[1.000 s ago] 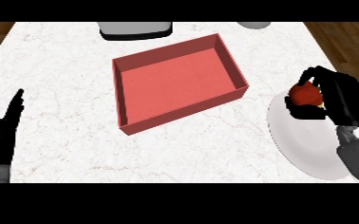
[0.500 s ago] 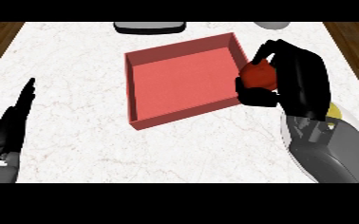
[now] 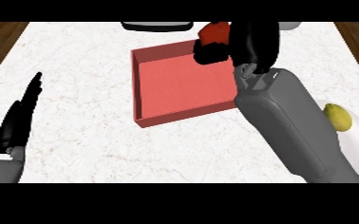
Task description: Pick the bell pepper from the plate and place it in the cardboard box
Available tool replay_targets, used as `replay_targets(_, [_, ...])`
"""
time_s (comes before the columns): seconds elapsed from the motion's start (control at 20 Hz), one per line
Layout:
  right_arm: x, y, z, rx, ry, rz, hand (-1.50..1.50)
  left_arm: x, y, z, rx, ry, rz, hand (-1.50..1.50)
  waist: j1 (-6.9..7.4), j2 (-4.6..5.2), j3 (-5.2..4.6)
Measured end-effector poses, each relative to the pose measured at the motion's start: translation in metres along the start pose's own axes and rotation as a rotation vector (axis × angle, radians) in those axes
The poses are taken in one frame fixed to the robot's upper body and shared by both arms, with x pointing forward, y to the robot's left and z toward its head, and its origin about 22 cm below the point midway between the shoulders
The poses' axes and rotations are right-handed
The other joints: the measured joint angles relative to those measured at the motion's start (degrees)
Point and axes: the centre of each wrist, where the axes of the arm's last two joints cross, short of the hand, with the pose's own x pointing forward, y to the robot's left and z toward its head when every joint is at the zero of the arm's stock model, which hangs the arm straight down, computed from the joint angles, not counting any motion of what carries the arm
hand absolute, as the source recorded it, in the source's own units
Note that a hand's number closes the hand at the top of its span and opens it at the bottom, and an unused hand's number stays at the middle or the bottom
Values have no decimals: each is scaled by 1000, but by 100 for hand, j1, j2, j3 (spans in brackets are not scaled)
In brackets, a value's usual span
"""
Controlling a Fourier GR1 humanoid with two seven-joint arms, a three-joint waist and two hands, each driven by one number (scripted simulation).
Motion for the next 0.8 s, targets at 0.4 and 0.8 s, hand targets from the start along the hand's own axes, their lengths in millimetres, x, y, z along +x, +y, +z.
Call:
replay_targets(0.4, [5,43,-49,36,68,-28,150,-1,-4,-7,-1,-4,3,0,32,27,4])
replay_targets(0.8, [-17,84,-72,62,223,-41,-150,6,-2,-7,-11,-14,3,0,119,65,6])
